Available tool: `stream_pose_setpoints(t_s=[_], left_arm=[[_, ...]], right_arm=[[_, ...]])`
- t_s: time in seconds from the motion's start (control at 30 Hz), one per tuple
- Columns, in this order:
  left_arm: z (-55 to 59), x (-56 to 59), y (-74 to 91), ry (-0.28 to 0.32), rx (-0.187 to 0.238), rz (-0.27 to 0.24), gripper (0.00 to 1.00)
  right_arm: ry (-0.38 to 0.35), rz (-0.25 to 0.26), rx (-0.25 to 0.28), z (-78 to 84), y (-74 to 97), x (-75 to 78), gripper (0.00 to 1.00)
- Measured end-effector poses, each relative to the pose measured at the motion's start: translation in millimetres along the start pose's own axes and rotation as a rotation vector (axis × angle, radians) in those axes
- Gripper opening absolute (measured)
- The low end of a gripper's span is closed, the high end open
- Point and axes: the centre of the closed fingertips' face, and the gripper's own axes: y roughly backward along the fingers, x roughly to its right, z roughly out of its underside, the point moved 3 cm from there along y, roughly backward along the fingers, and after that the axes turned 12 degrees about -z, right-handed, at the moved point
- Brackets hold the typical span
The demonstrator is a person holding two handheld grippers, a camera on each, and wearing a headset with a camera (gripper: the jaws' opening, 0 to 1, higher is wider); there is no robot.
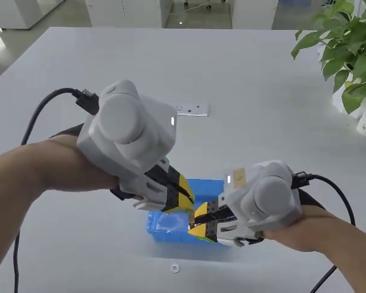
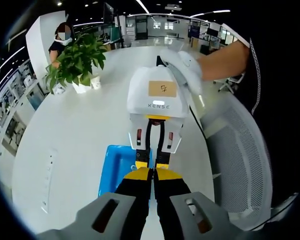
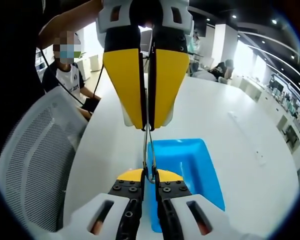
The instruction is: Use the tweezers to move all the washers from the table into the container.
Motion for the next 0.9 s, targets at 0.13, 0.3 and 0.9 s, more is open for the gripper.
stream_pose_setpoints(t_s=[0.13, 0.3, 0.9], left_arm=[[0.9, -6.5, -4.2, 0.001, -0.001, -0.003, 0.05], [4.9, -14.5, -11.7, 0.005, -0.009, -0.005, 0.05], [20.1, -32.4, -38.3, 0.041, -0.011, -0.017, 0.05]], right_arm=[[-0.002, 0.003, 0.000, 2.1, 0.0, 7.3, 0.09], [-0.008, 0.004, -0.003, 7.9, -3.0, 17.9, 0.09], [-0.029, -0.022, -0.030, 28.5, -16.7, 43.2, 0.10]])
